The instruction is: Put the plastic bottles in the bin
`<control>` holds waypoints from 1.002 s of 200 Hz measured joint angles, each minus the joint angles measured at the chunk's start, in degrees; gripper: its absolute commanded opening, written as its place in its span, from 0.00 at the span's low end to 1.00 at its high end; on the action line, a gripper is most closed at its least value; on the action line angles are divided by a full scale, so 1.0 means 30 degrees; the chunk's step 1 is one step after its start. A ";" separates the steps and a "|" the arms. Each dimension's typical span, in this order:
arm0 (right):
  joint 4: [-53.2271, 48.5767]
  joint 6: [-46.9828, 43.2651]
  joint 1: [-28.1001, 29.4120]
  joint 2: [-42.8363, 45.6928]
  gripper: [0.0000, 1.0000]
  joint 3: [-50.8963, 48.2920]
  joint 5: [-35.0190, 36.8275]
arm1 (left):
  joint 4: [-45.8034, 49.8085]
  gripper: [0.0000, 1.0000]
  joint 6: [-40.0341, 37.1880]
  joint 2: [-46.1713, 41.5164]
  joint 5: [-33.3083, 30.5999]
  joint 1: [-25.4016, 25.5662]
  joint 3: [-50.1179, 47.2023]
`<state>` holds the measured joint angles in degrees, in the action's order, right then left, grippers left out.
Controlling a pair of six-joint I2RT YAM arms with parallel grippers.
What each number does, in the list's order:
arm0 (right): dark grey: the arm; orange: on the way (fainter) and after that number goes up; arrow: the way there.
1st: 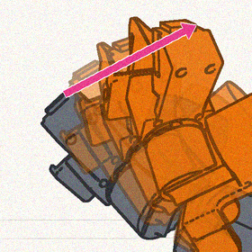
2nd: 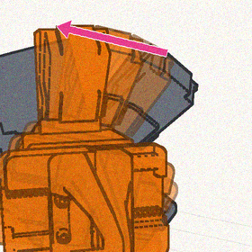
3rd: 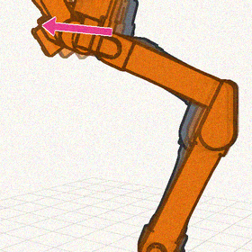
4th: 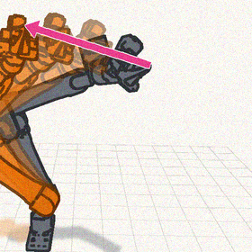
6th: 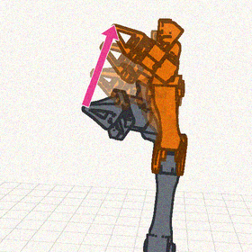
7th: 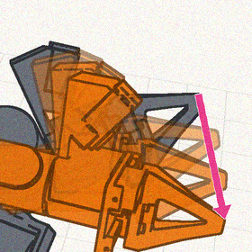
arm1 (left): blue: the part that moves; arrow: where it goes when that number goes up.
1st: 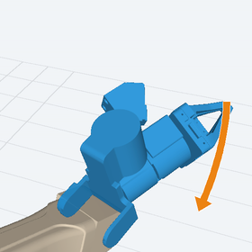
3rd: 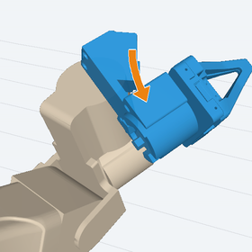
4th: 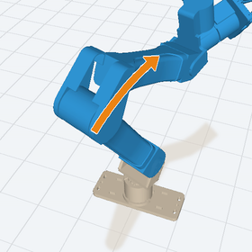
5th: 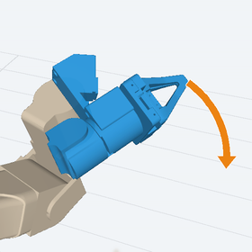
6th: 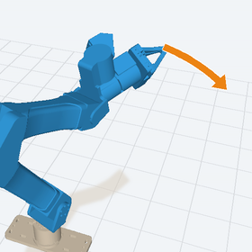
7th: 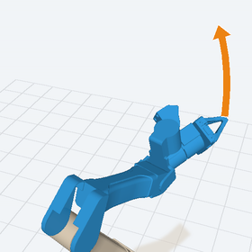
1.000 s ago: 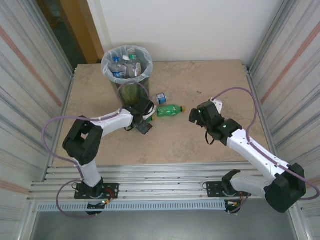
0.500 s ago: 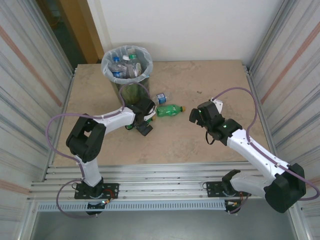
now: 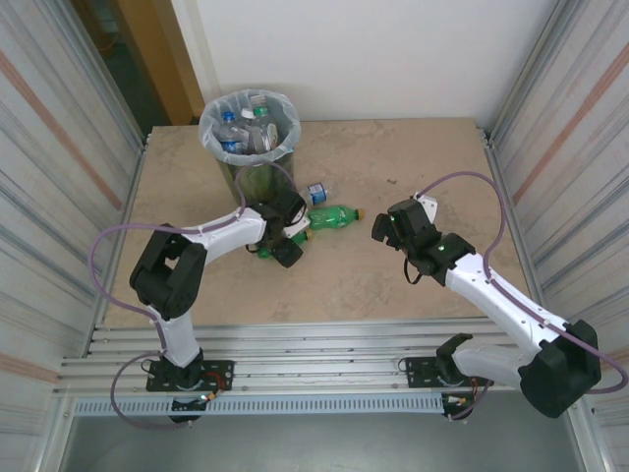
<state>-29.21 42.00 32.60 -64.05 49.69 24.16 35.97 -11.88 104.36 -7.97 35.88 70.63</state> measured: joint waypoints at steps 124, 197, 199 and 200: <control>0.0000 0.0000 0.0000 -0.0138 0.98 0.0000 -0.0007 | 0.2579 0.97 0.0517 0.0408 0.2353 0.0801 0.2193; -0.0007 0.0000 0.0000 -0.0131 0.98 0.0000 0.0000 | 0.3067 0.93 0.0743 0.1945 0.1953 0.0801 0.3330; -0.0007 0.0000 0.0000 -0.0138 0.98 0.0000 0.0000 | 0.3067 0.93 0.0743 0.1989 0.1945 0.0801 0.3373; -0.0007 0.0000 0.0000 -0.0131 0.98 0.0000 0.0000 | 0.3067 0.93 0.0743 0.2004 0.1945 0.0801 0.3395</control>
<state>-29.23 42.00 32.60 -64.45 49.69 24.16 45.17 -9.65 110.37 -2.13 38.28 80.82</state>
